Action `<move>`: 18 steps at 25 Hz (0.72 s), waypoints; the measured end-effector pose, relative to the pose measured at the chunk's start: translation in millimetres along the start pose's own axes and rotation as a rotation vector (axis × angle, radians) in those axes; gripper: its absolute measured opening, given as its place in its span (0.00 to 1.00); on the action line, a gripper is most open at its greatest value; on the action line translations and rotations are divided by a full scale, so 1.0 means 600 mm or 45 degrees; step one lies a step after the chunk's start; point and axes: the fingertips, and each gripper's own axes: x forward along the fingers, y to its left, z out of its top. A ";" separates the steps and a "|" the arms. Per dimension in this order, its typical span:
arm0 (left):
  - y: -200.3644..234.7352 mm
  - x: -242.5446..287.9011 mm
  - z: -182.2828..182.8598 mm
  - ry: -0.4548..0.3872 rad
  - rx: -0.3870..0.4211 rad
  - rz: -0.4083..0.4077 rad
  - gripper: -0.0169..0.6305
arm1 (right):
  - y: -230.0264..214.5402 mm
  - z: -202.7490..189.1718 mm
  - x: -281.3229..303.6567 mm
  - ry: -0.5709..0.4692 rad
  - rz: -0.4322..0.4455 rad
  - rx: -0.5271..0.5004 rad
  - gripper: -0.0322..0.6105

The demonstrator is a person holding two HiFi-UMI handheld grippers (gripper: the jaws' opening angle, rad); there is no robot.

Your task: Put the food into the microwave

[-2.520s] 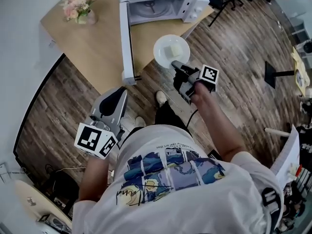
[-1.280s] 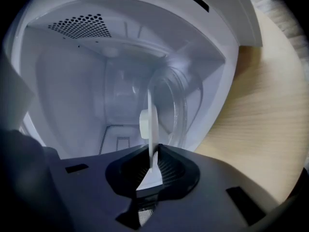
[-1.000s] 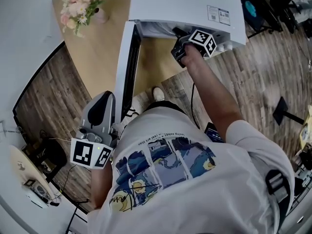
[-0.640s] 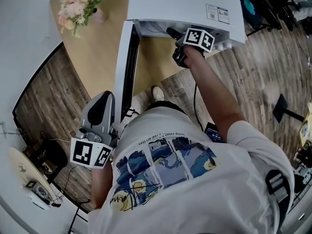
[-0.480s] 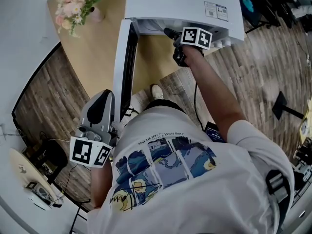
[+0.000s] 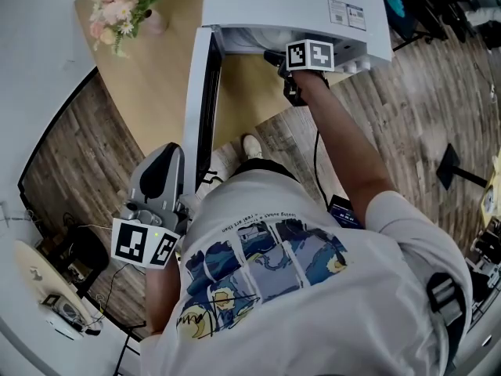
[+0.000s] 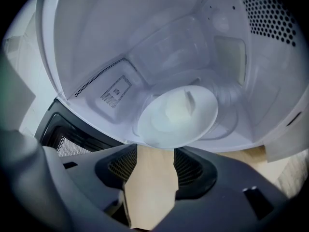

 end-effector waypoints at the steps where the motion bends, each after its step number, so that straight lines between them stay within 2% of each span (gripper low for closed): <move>1: 0.001 -0.003 0.000 -0.002 -0.001 0.000 0.06 | -0.001 -0.003 0.000 0.002 -0.005 0.005 0.39; 12: 0.008 -0.046 -0.013 -0.015 -0.002 -0.021 0.06 | 0.005 -0.031 -0.013 -0.034 -0.046 0.043 0.39; 18: 0.005 -0.080 -0.024 -0.029 0.010 -0.064 0.06 | 0.026 -0.074 -0.047 -0.075 -0.057 0.043 0.39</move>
